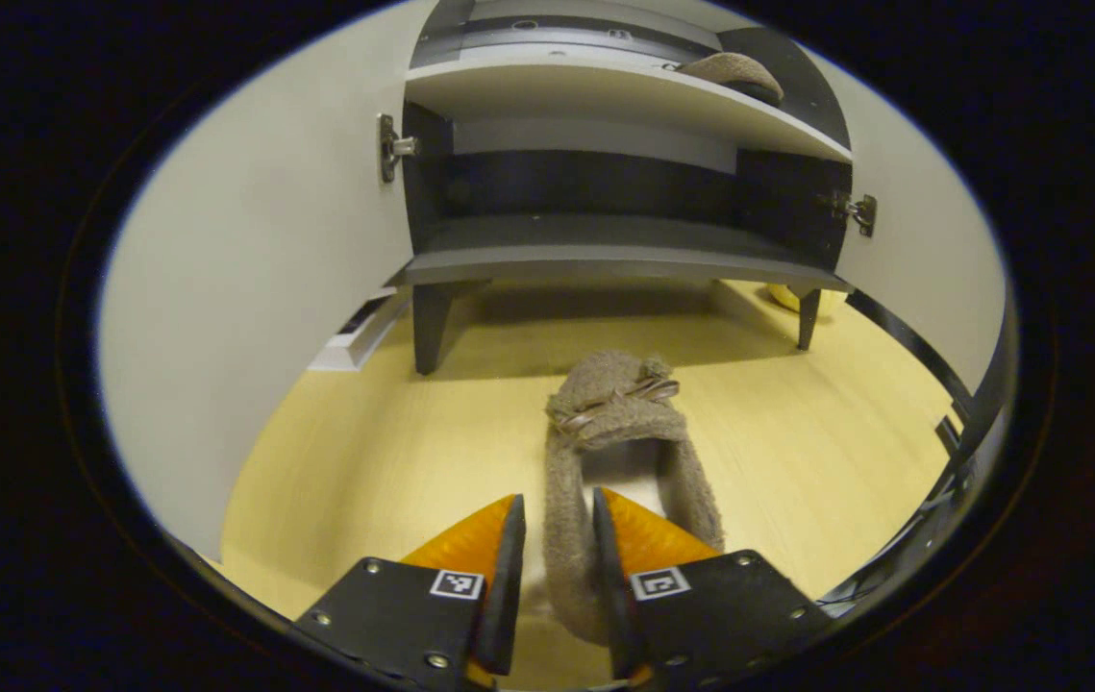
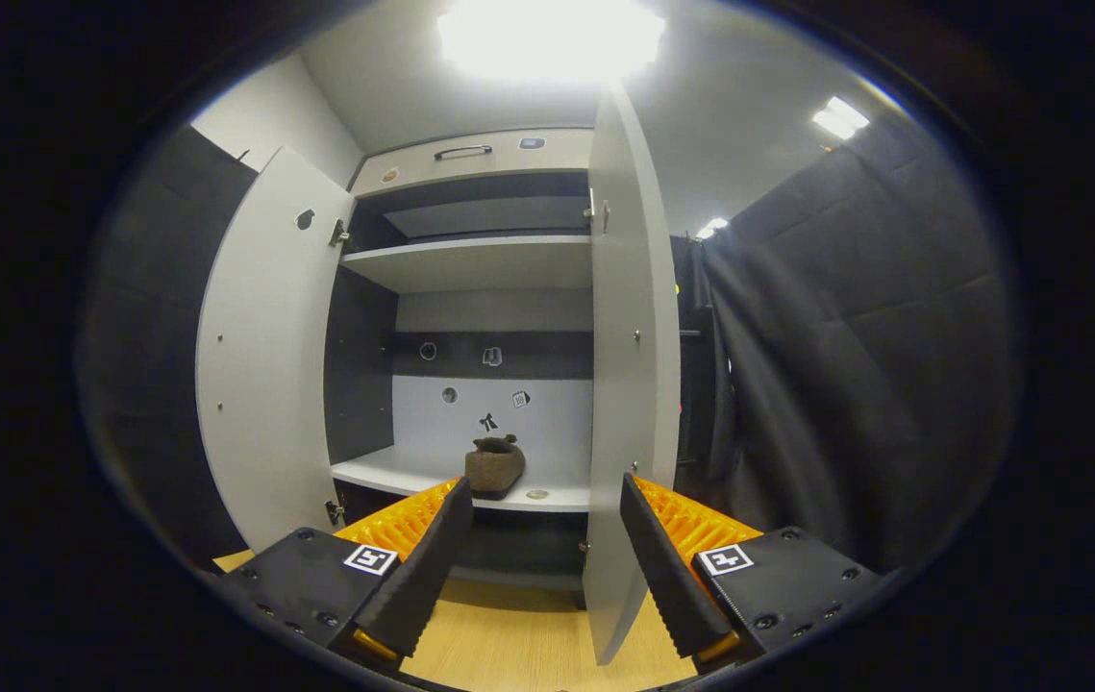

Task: Grab one shoe with the right hand and put it into the shoe cabinet, grab the other shoe with the left hand and put it into the shoe cabinet; then close the right door with the right hand and the left door with the left hand.

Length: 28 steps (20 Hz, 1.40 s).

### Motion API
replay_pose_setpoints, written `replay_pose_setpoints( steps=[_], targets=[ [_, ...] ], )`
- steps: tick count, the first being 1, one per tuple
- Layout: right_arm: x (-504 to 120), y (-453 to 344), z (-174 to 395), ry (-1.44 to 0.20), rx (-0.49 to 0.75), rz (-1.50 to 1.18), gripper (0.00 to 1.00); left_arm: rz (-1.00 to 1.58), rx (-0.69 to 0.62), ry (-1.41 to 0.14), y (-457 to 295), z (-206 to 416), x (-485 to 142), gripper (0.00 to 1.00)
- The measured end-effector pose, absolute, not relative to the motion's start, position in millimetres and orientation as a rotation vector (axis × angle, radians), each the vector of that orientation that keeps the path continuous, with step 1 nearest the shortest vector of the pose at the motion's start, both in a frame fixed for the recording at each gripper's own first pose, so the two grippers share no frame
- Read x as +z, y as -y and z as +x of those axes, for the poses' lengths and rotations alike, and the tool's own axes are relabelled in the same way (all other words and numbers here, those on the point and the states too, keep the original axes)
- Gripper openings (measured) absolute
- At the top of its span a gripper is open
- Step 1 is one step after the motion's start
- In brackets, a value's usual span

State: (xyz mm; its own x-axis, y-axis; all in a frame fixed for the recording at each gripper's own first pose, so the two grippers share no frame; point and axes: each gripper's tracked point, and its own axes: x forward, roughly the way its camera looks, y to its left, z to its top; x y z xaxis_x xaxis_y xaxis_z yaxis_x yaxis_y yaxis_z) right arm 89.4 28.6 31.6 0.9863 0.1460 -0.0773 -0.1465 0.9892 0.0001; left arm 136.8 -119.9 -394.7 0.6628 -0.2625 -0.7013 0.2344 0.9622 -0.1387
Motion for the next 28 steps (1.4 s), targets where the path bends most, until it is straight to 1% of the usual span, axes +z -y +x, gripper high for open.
replay_pose_setpoints(
  steps=[1,3,4,5,6,7,13,17,22,23,24,25,26,27,28],
  targets=[
    [30,-27,90,-0.085,0.146,0.006,0.97,-0.024,-0.257,-0.787,115,141,-393,0.25],
    [20,-25,98,-0.107,0.156,0.027,0.96,-0.007,-0.247,-0.786,116,146,-391,0.10],
    [19,-25,99,-0.114,0.158,0.027,0.98,0.008,-0.254,-0.786,118,145,-391,0.04],
    [17,-24,99,-0.118,0.157,0.024,0.98,0.021,-0.256,-0.772,117,146,-387,0.04],
    [17,-24,98,-0.121,0.158,0.022,0.96,0.019,-0.244,-0.764,117,149,-386,0.09],
    [19,-25,97,-0.120,0.161,0.025,0.96,0.011,-0.237,-0.761,115,149,-381,0.01],
    [20,-31,97,-0.124,0.176,0.050,0.97,-0.020,-0.251,-0.714,115,159,-355,0.01],
    [25,-38,94,-0.123,0.197,0.087,0.98,-0.057,-0.289,-0.620,119,161,-310,0.01],
    [23,-49,92,-0.126,0.224,0.079,0.96,-0.055,-0.300,-0.500,114,179,-261,0.01],
    [20,-52,91,-0.133,0.229,0.077,0.93,-0.045,-0.299,-0.504,113,183,-263,0.01],
    [17,-55,90,-0.143,0.237,0.075,0.96,-0.033,-0.294,-0.523,111,184,-268,0.01],
    [13,-58,87,-0.154,0.244,0.075,0.96,-0.013,-0.287,-0.565,107,182,-282,0.01],
    [11,-60,86,-0.162,0.250,0.075,0.93,-0.006,-0.301,-0.625,107,175,-300,0.06],
    [8,-61,84,-0.168,0.254,0.072,0.93,-0.001,-0.305,-0.670,101,167,-315,0.01],
    [6,-61,82,-0.176,0.257,0.066,0.93,0.008,-0.305,-0.704,95,160,-329,0.01]
  ],
)
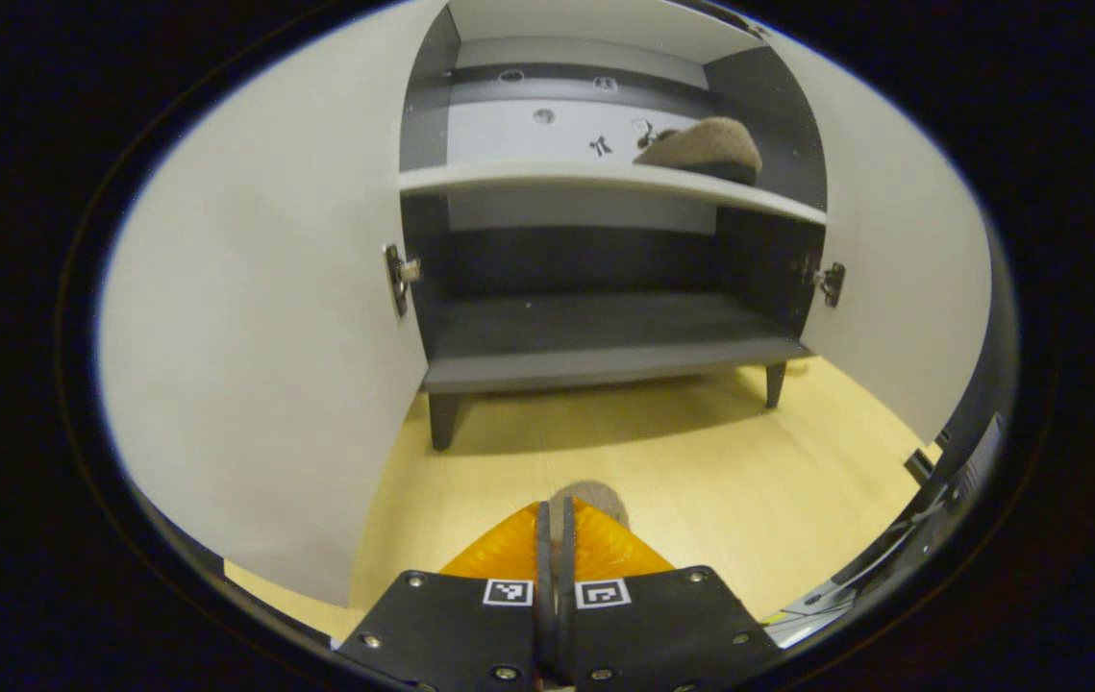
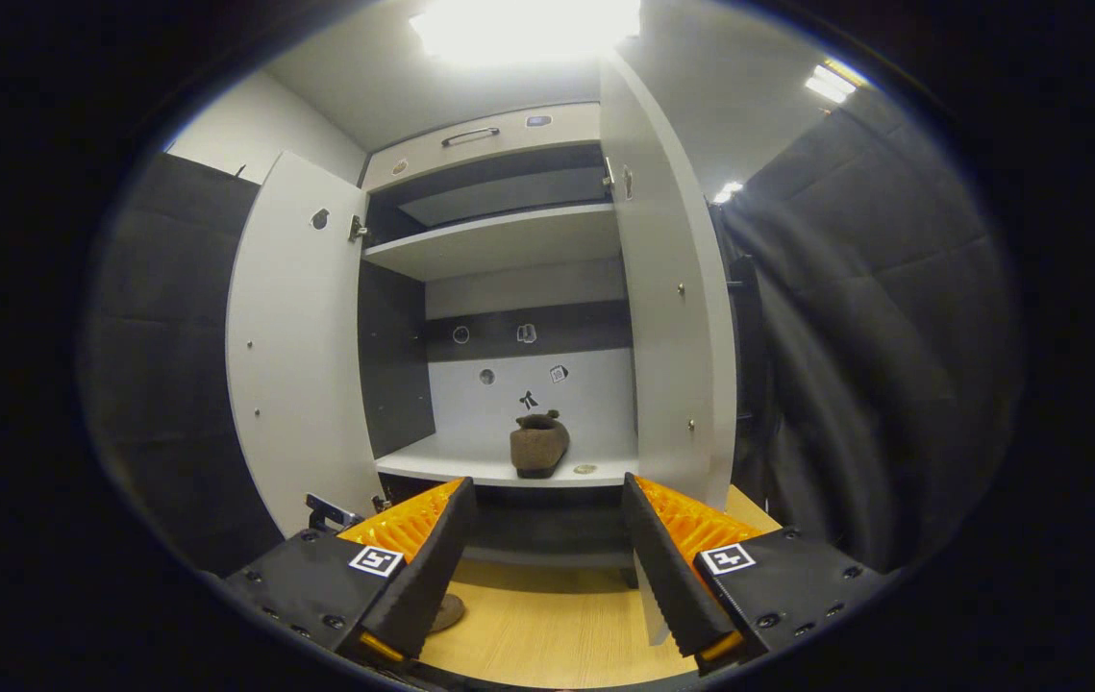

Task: Grab one shoe with the right hand and put it into the shoe cabinet, grab the other shoe with the left hand and put it into the shoe cabinet; then close the right door with the right hand and the left door with the left hand.

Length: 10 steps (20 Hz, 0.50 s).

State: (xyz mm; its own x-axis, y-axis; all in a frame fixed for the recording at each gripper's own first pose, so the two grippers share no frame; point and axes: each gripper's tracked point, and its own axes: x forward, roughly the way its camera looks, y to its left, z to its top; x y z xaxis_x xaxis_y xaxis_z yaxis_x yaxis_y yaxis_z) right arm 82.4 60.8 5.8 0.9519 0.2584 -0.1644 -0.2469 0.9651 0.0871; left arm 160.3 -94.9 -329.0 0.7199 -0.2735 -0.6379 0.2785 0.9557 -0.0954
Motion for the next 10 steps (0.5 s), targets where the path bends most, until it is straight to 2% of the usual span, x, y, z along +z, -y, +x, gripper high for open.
replay_pose_setpoints(
  steps=[2,4,6,8,9,10],
  targets=[
    [0,-60,79,-0.190,0.256,0.049,0.93,0.016,-0.316,-0.754,86,144,-347,0.02],
    [-6,-59,78,-0.208,0.255,0.037,0.96,0.029,-0.322,-0.760,78,138,-356,0.22],
    [-12,-61,77,-0.228,0.261,0.046,0.93,0.039,-0.320,-0.791,73,131,-367,0.46],
    [-14,-62,78,-0.241,0.265,0.056,0.93,0.030,-0.308,-0.801,66,131,-377,0.55],
    [-16,-62,79,-0.244,0.266,0.058,0.96,0.027,-0.311,-0.825,66,128,-385,0.58],
    [-17,-63,80,-0.251,0.269,0.059,0.93,0.036,-0.312,-0.862,64,123,-395,0.59]
  ],
)
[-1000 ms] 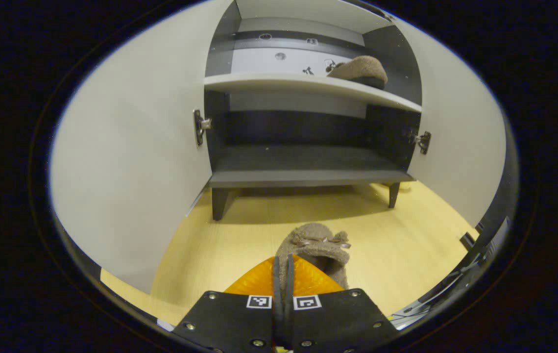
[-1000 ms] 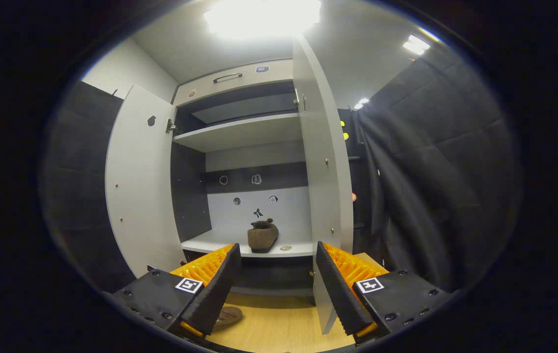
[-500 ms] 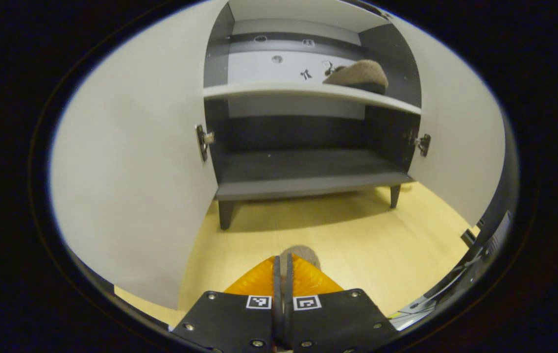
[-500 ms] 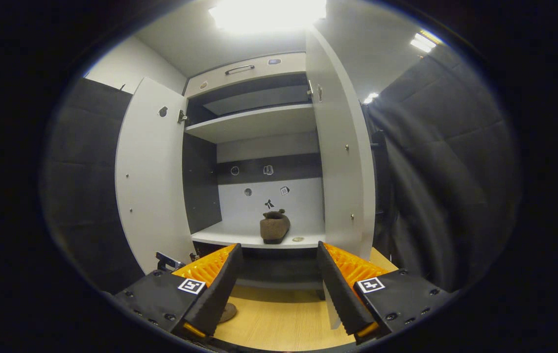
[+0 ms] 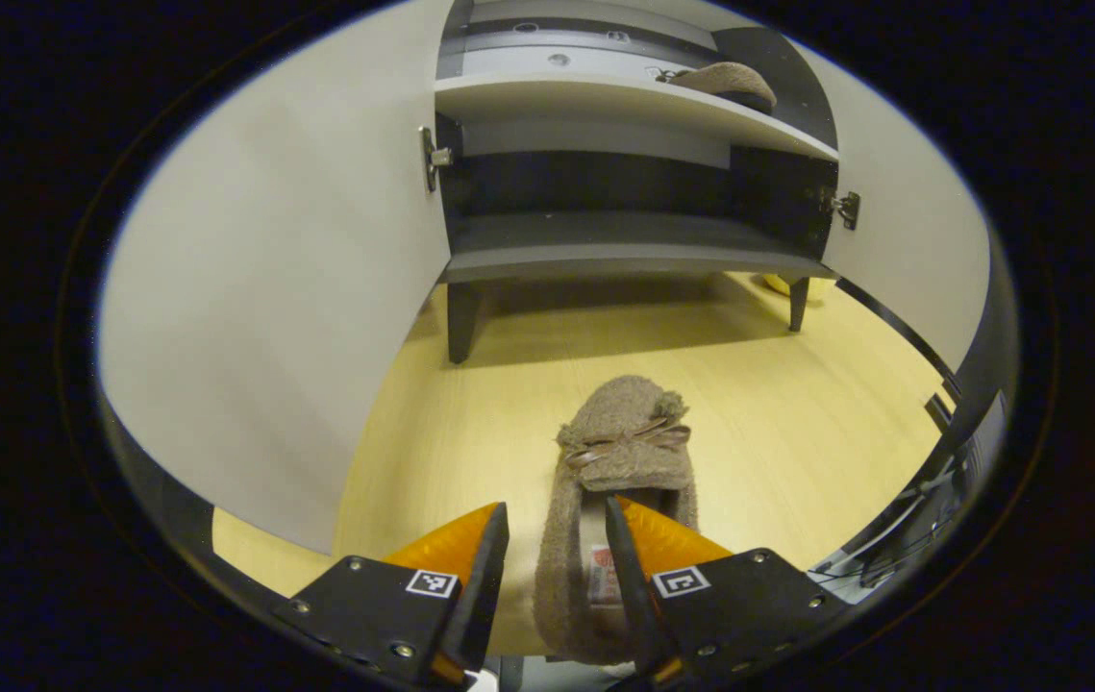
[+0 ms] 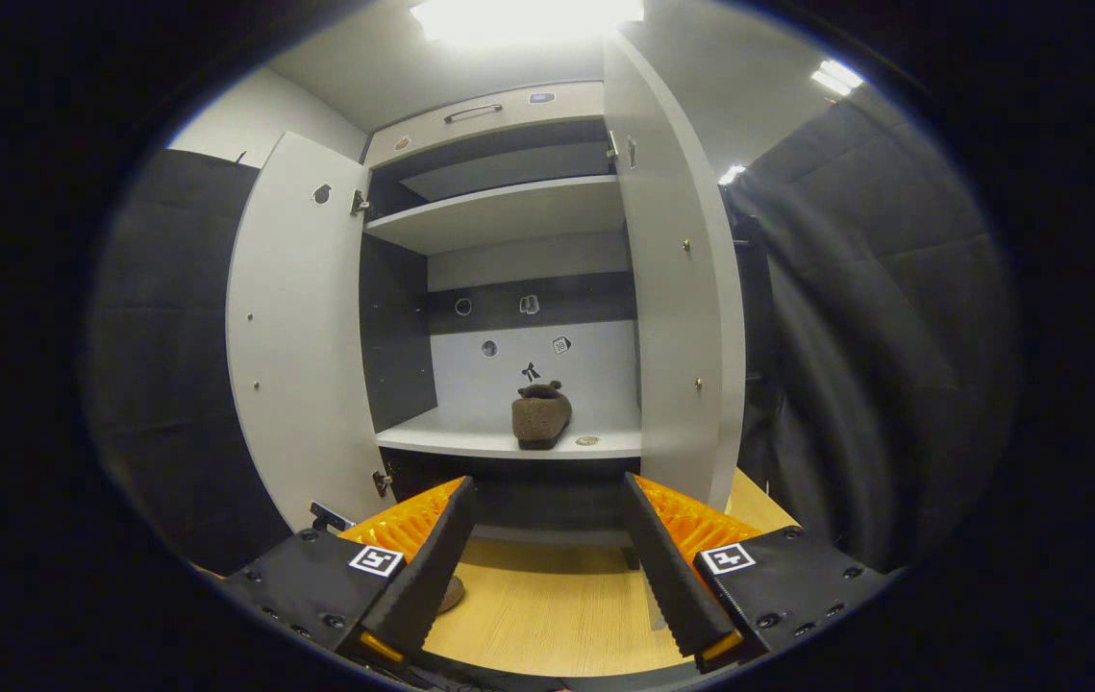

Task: Grab one shoe with the right hand and put it into the shoe cabinet, grab the other shoe with the left hand and put it into the shoe cabinet; then close the right door with the right hand and the left door with the left hand.

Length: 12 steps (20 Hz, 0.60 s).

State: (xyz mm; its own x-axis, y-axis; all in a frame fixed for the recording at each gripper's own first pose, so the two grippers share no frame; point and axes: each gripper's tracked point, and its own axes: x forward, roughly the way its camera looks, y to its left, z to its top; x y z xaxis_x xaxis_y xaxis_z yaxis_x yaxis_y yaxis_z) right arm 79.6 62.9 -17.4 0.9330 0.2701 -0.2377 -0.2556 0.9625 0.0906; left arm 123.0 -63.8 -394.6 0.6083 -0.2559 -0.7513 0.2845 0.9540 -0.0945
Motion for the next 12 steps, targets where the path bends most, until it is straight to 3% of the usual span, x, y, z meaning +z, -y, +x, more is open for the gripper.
replay_pose_setpoints(
  steps=[1,3,5,7,8,9,12],
  targets=[
    [-20,-64,79,-0.258,0.272,0.058,0.93,0.038,-0.309,-0.875,61,121,-402,0.53],
    [-21,-63,81,-0.263,0.273,0.051,0.96,-0.003,-0.310,-0.907,61,118,-413,0.60],
    [-26,-63,80,-0.276,0.273,0.039,0.93,-0.101,-0.352,-0.925,73,117,-413,0.63],
    [-28,-63,81,-0.286,0.273,0.035,0.96,-0.074,-0.346,-0.924,71,117,-415,0.25],
    [-27,-64,82,-0.288,0.273,0.035,0.93,-0.058,-0.348,-0.914,72,121,-415,0.30],
    [-27,-65,83,-0.290,0.278,0.036,0.93,-0.032,-0.351,-0.907,71,120,-413,0.08],
    [-23,-67,84,-0.280,0.287,0.034,0.96,-0.056,-0.300,-0.887,72,124,-409,0.02]
  ],
)
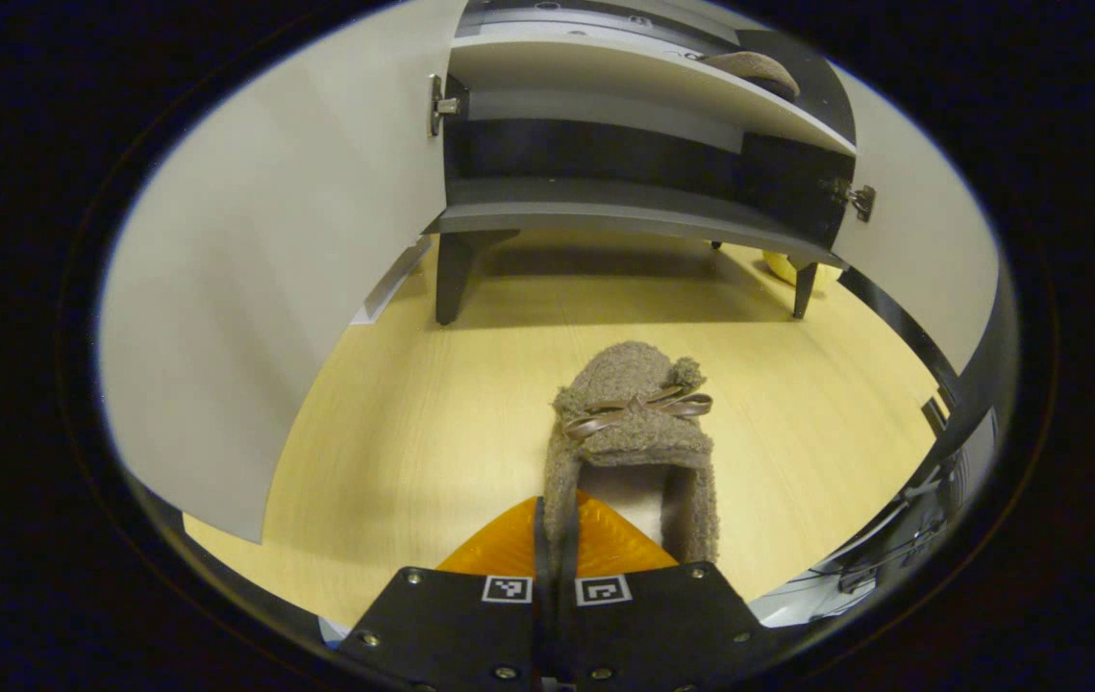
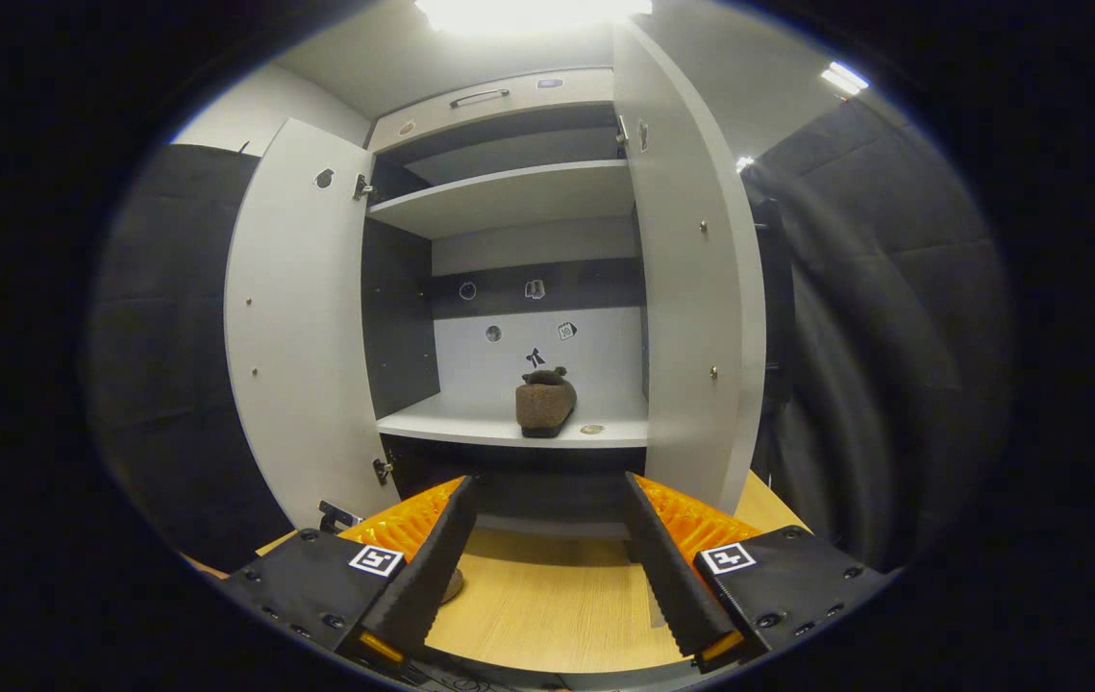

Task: Grab one shoe with the right hand and put it into the shoe cabinet, grab the other shoe with the left hand and put it into the shoe cabinet; then close the right door with the right hand and the left door with the left hand.

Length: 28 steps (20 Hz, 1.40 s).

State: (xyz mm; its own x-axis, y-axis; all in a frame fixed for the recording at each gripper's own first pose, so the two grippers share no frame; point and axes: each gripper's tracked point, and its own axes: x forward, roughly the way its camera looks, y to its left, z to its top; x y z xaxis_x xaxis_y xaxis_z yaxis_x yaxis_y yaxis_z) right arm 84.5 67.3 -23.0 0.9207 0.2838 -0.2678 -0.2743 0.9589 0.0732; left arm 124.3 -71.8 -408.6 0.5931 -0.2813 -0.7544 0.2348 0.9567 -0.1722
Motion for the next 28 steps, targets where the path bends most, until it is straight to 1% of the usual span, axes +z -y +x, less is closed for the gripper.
replay_pose_setpoints(
  steps=[3,4,5,7,8,9,10,11,12,13,19,20,21,23,24,27,28],
  targets=[
    [-24,-68,82,-0.279,0.296,0.020,0.96,-0.108,-0.266,-0.844,72,133,-390,0.01],
    [-25,-68,82,-0.281,0.296,0.016,0.93,-0.120,-0.272,-0.831,78,136,-382,0.01],
    [-26,-67,82,-0.284,0.296,0.015,0.96,-0.133,-0.282,-0.820,82,137,-374,0.01],
    [-27,-68,81,-0.287,0.298,0.020,0.96,-0.150,-0.299,-0.788,92,145,-356,0.01],
    [-26,-68,82,-0.286,0.298,0.023,0.93,-0.160,-0.306,-0.769,97,150,-345,0.00],
    [-25,-68,82,-0.284,0.300,0.024,0.96,-0.172,-0.315,-0.749,102,154,-334,0.00],
    [-23,-68,82,-0.278,0.300,0.025,0.96,-0.183,-0.323,-0.727,107,159,-321,0.01],
    [-20,-68,83,-0.271,0.302,0.024,0.93,-0.193,-0.330,-0.706,111,164,-307,0.01],
    [-19,-69,83,-0.267,0.303,0.023,0.96,-0.203,-0.332,-0.685,114,170,-294,0.01],
    [-17,-69,83,-0.262,0.305,0.019,0.96,-0.217,-0.340,-0.664,117,175,-280,0.01],
    [-16,-77,86,-0.260,0.323,0.000,0.96,-0.274,-0.380,-0.490,127,206,-185,0.01],
    [-15,-78,87,-0.255,0.326,-0.005,0.93,-0.293,-0.384,-0.467,128,211,-170,0.01],
    [-13,-80,88,-0.248,0.329,-0.013,0.93,-0.314,-0.388,-0.443,129,217,-155,0.01],
    [-10,-82,89,-0.233,0.336,-0.030,0.93,-0.346,-0.395,-0.380,131,232,-125,0.01],
    [-9,-84,90,-0.226,0.341,-0.036,0.96,-0.351,-0.391,-0.351,130,243,-111,0.01],
    [-10,-85,90,-0.211,0.347,-0.052,0.97,-0.355,-0.361,-0.315,128,288,-89,0.01],
    [-12,-85,91,-0.209,0.347,-0.060,0.94,-0.361,-0.349,-0.304,127,299,-83,0.01]
  ],
)
